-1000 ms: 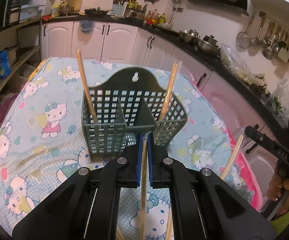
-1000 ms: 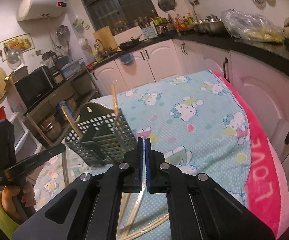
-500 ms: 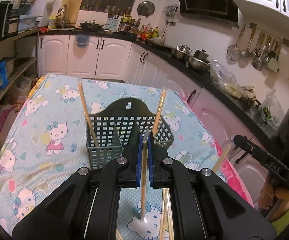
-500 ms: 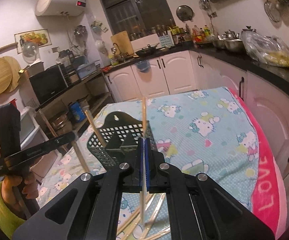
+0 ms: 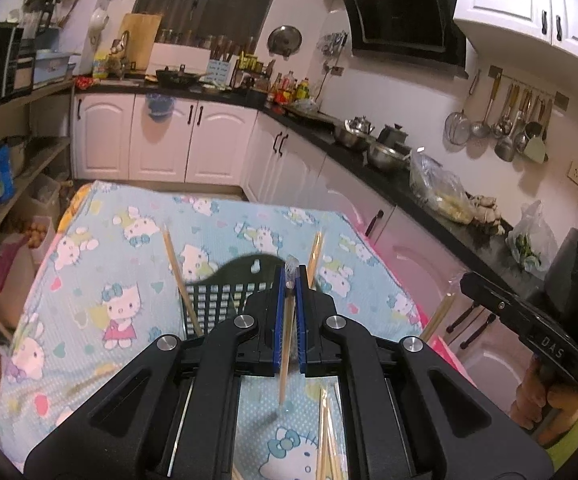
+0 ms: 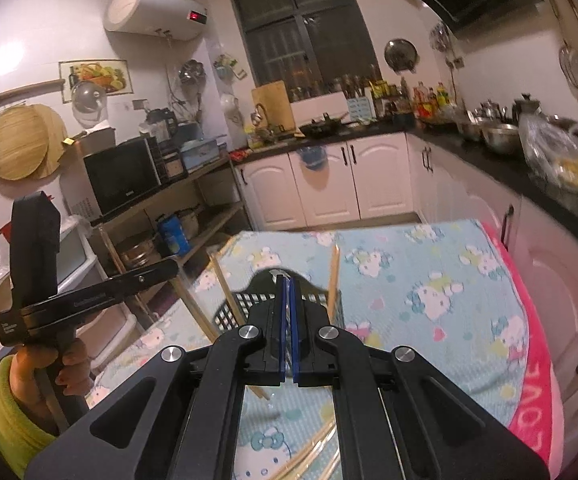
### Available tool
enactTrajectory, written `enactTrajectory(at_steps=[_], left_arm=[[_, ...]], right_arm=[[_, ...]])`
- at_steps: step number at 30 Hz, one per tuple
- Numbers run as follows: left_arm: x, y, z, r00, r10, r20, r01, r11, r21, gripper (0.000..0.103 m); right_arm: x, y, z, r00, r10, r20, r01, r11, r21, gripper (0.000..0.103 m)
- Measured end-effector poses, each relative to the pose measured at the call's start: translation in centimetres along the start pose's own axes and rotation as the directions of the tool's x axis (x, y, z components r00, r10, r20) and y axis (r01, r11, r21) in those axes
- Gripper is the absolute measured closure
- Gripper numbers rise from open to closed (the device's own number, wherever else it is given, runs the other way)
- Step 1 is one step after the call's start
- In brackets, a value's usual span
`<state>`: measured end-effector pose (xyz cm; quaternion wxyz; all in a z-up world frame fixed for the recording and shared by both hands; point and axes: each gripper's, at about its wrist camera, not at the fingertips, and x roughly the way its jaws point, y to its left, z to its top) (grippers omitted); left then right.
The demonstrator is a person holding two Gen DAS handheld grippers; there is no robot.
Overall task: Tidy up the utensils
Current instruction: 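Lift the held chopsticks with both tools and carry them over the caddy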
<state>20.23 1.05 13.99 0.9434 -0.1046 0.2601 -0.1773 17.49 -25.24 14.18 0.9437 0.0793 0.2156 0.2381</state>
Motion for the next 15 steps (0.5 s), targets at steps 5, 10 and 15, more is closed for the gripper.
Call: enactTrajectory(at_steps=[5,10,15], left_arm=[[-0.8,0.0,2.1,0.999,0.006,0.044,-0.007,1.000,0.007,0.102],[-1.8,-0.1,4.6,0.995,0.016,0.100,-0.017,1.000,0.014,0.102],[-2.0,-0.1,6.6,0.990,0.027,0.140,-0.029,1.000,0.012,0.102]], right_arm=[[0.0,1.2,2.2,0.999,0.018,0.035,-0.017,0.999,-0.028,0.101],[0.3,2.4,4.6,0.997,0.039,0.072,-0.035,0.998,-0.058,0.101],[0.8,3.1,6.7,0.993,0.050,0.106,-0.042,0.996,-0.077,0.101]])
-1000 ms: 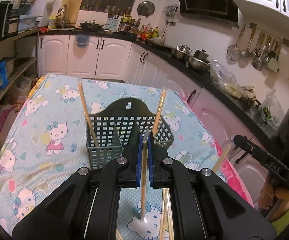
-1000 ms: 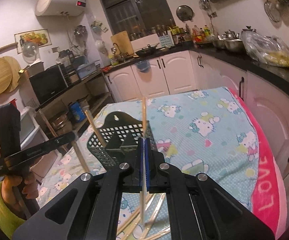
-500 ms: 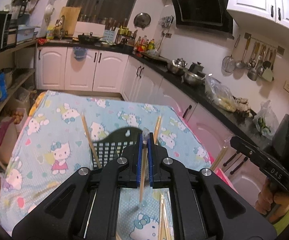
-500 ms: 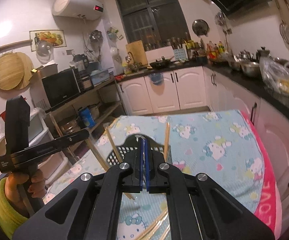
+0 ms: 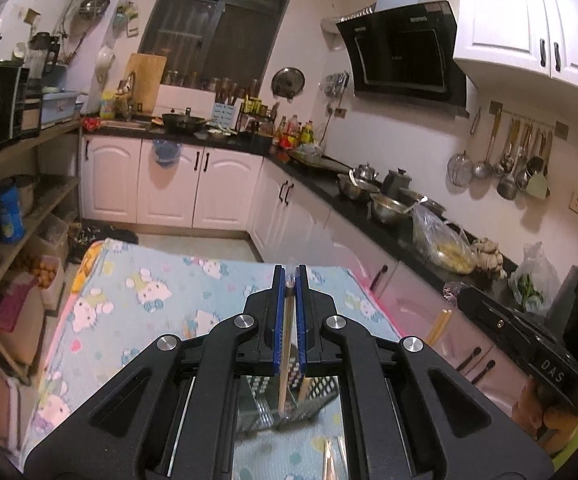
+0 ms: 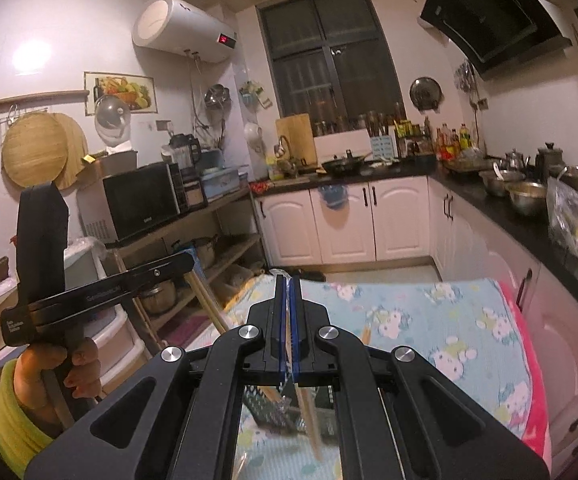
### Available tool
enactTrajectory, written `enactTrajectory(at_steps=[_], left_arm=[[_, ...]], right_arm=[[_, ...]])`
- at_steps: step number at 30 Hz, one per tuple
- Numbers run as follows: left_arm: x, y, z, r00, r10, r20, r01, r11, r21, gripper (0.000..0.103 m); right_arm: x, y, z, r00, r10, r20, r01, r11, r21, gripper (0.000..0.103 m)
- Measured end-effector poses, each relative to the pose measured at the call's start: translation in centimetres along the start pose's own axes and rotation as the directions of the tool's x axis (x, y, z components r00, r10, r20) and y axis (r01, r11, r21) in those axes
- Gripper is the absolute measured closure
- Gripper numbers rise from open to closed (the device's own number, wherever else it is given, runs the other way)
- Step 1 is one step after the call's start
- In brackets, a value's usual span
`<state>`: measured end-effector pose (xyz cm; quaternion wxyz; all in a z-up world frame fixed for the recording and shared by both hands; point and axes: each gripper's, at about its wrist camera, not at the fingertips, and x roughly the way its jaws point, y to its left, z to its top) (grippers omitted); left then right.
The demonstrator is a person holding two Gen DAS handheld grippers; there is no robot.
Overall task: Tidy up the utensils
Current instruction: 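Lift the held chopsticks with both tools and carry them over the caddy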
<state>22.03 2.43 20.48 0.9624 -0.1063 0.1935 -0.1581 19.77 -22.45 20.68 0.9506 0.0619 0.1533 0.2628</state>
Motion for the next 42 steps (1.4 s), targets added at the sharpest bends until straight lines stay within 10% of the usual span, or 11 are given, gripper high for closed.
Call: enactTrajectory(at_steps=[20,42], left_arm=[[5.3,1.4,-0.7,0.998,0.052,-0.029,-0.052,0.998,-0.023,0.102],[8.7,2.9,-5.8,0.990,0.064,-0.128,-0.069,0.997,-0.029,0.102]], right_arm=[[4.6,-2.6,3.7,0.999,-0.012,0.045,0.010,0.999,0.048,0.101],[11.2,-3.8,-1.4,0.998,0.008,-0.060,-0.001,0.994,0.110,0.101]])
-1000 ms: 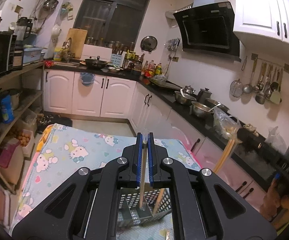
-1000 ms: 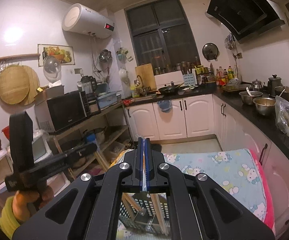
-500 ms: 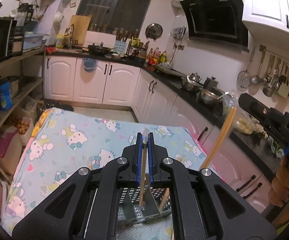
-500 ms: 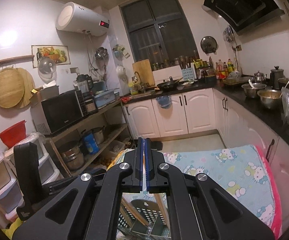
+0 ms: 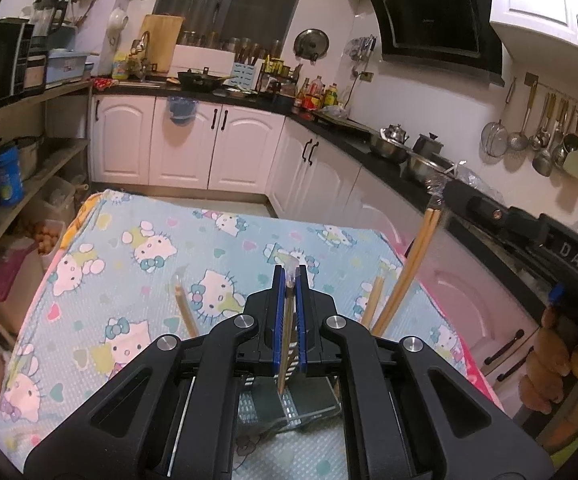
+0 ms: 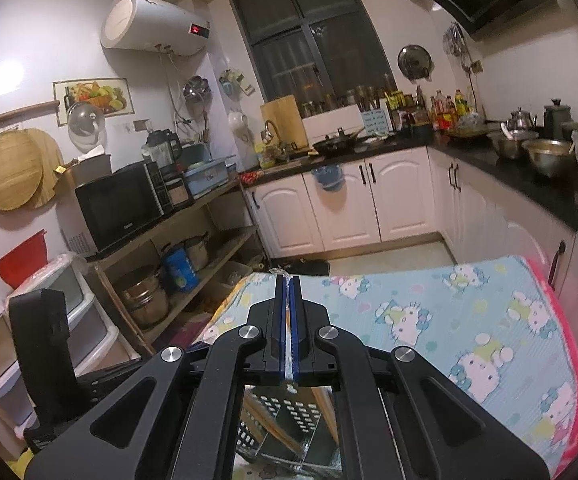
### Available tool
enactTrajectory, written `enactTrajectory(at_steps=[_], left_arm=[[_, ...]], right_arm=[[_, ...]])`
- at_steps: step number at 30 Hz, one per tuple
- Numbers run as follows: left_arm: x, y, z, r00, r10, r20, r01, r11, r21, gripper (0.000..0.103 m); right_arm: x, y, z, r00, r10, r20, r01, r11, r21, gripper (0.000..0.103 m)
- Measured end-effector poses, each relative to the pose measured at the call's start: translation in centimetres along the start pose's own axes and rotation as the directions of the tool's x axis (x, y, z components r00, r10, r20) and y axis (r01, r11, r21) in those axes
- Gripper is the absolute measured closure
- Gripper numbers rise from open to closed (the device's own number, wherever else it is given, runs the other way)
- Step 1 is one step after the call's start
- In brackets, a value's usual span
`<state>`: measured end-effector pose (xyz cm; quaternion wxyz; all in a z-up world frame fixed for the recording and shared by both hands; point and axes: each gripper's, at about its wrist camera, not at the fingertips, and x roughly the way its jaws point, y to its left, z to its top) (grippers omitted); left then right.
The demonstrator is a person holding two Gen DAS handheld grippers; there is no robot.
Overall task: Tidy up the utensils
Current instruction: 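Lift the held chopsticks with both tools and carry them over the caddy, then drop the chopsticks into the caddy slots by opening both tools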
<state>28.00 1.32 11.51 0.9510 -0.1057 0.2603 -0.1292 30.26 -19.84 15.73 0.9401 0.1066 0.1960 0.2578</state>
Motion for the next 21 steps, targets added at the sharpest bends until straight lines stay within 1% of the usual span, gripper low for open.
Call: enactTrajectory(at_steps=[10,14,21], left_arm=[[0.4,0.8,-1.5,1.000,0.013,-0.024,-0.013,1.000,-0.008,0.102],[0.5,0.9,-1.8,1.000,0.017,-0.022,-0.017,1.000,-0.005,0.102],[0.4,1.1,-2.5,1.000,0.015,-0.027,-0.015,1.000,-0.003,0.102]], right_arm=[[1.8,-0.8,-2.6,0.999,0.000,-0.042,0.002,1.000,0.030,0.101],[1.9,-1.1,-3.1,0.999,-0.024,-0.045,0.025,1.000,0.018,0.101],[1.6,-2.3,-4.0,0.996,-0.059,-0.062,0.061,0.998,0.032,0.100]])
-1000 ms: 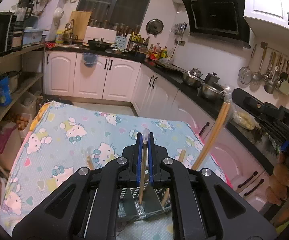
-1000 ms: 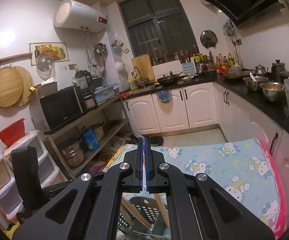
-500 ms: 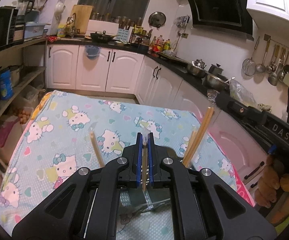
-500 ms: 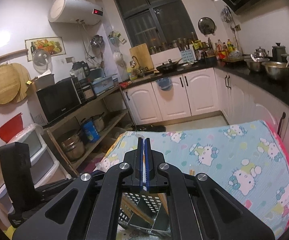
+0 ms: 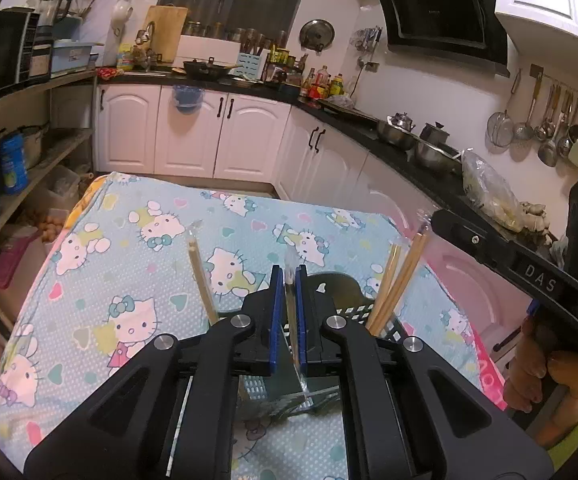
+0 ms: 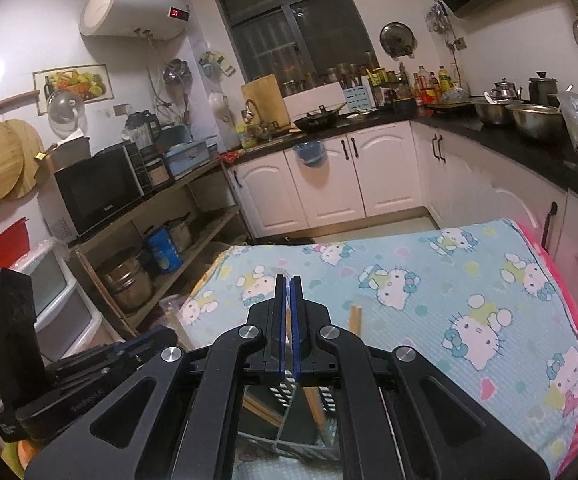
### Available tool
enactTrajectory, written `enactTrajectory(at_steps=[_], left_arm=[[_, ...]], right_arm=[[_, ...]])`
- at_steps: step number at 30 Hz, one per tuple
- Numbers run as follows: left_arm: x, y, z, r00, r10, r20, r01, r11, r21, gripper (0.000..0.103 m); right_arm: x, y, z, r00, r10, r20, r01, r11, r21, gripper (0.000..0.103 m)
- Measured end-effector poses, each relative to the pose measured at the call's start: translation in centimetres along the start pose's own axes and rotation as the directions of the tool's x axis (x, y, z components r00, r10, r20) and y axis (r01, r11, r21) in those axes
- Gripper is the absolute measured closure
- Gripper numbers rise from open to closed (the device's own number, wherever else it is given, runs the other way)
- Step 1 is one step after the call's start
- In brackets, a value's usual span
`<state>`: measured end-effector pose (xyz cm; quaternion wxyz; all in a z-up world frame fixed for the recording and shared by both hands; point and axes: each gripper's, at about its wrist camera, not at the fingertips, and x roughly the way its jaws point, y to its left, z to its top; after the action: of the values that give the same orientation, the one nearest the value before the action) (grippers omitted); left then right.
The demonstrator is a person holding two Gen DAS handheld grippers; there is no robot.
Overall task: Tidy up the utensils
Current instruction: 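Drop the chopsticks into the caddy slots by opening both tools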
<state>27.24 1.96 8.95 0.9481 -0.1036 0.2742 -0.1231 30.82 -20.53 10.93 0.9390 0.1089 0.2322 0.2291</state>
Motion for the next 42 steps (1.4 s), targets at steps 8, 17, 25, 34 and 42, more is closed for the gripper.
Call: enactTrajectory(at_steps=[8,17,25,34,42], left_arm=[[0.0,0.2,-0.7,1.000,0.005,-0.012,-0.005,1.000,-0.011,0.102],[-0.2,0.3,-1.6,1.000,0.006,-0.028,-0.007,1.000,-0.025,0.096],[-0.6,0.2,-2.6,0.999,0.003,-0.039,-0.004,1.000,-0.029,0.076],[-1.9,0.4,-3.3,1.000,0.000,-0.022,-0.001,0.999,-0.037,0.051],[-3.3,0.8,-4.4,1.000,-0.002,-0.015,0.001,0.998,-0.060,0.032]], right_arm=[[-0.3,-1.0,-1.3,0.999,-0.028,-0.029,0.028,1.000,0.000,0.099],[-0.9,-1.0,-2.7,0.997,-0.068,-0.047,0.067,0.997,-0.035,0.079],[-2.3,-0.9,-4.2,0.994,-0.101,-0.044,0.097,0.992,-0.082,0.058],[-3.9,-1.1,-5.7,0.991,-0.128,-0.038,0.125,0.988,-0.091,0.042],[-5.5,-1.3,-6.6,0.990,-0.136,-0.039,0.133,0.988,-0.083,0.036]])
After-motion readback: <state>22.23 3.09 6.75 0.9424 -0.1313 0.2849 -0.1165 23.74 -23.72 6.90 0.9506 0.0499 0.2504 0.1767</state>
